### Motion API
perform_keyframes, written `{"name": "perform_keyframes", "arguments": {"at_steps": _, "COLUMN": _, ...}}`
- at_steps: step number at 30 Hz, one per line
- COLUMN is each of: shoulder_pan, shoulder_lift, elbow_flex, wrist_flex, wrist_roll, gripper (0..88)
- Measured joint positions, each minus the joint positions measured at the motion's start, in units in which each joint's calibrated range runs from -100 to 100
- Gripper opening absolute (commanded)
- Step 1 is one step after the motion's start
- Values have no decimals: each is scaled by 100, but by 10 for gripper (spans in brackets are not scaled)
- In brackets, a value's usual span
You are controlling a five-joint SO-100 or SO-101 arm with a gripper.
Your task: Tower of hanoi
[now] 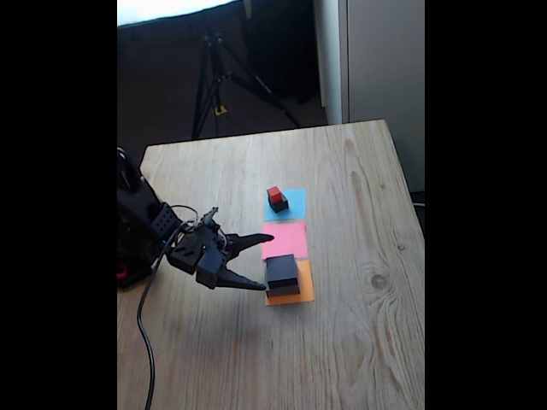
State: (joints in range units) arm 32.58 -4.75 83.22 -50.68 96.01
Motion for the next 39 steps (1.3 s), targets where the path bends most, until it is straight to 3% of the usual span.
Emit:
{"name": "perform_keyframes", "arguments": {"at_steps": 17, "shoulder_pan": -207, "shoulder_lift": 1274, "elbow_flex": -269, "wrist_flex": -1193, "wrist_roll": 35, "gripper": 471}}
{"name": "perform_keyframes", "arguments": {"at_steps": 39, "shoulder_pan": -351, "shoulder_lift": 2018, "elbow_flex": -539, "wrist_flex": -1625, "wrist_roll": 191, "gripper": 457}}
